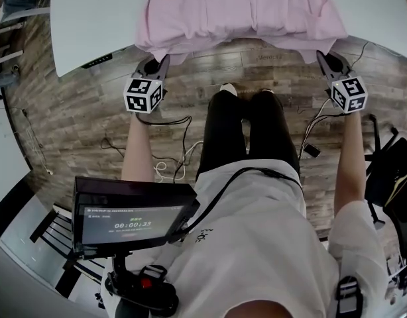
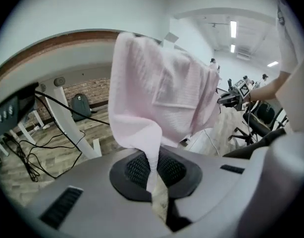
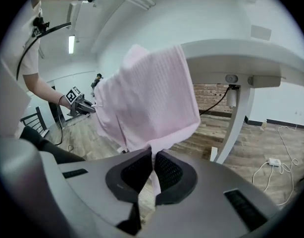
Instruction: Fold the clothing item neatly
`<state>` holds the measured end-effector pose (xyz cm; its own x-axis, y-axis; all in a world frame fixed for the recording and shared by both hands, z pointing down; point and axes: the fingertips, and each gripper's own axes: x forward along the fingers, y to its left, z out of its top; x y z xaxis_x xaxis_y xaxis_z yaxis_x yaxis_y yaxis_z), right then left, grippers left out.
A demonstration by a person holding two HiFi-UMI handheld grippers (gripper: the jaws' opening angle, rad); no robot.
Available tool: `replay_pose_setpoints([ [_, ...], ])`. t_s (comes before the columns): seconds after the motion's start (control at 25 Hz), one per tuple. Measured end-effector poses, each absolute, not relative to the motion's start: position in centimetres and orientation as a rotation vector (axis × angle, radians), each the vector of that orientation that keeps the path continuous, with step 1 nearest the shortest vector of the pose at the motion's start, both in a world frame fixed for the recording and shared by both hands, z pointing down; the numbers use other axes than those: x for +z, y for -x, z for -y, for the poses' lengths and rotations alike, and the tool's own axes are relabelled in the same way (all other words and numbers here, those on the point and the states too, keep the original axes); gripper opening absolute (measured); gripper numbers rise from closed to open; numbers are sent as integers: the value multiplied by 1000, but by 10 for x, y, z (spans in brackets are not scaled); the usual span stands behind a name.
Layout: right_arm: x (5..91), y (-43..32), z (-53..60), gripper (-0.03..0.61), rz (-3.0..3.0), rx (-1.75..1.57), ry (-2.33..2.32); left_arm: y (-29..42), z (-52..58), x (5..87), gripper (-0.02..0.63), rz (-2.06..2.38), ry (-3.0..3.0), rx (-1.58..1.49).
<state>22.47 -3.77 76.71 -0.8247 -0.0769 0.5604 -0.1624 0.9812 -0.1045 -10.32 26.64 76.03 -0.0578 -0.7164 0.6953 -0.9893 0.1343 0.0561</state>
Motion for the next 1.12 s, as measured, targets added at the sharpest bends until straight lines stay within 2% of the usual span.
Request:
replay_pose_setpoints([
  [0.16,718,-235,19,8,2546,217,-151,69,-278,714,12,1795,-1660,565],
  [0.52,590,-241,-12,9,2600,211,-120,42,-290,593,12,1799,-1732,464],
  [0.76,518,-231,-2,9,2660,188,-192,63,-284,515,12,1872,-1802,411],
  [1.12,440,-196,27,9,2767,47,-388,126,-255,450,12,2027,-1879,346],
])
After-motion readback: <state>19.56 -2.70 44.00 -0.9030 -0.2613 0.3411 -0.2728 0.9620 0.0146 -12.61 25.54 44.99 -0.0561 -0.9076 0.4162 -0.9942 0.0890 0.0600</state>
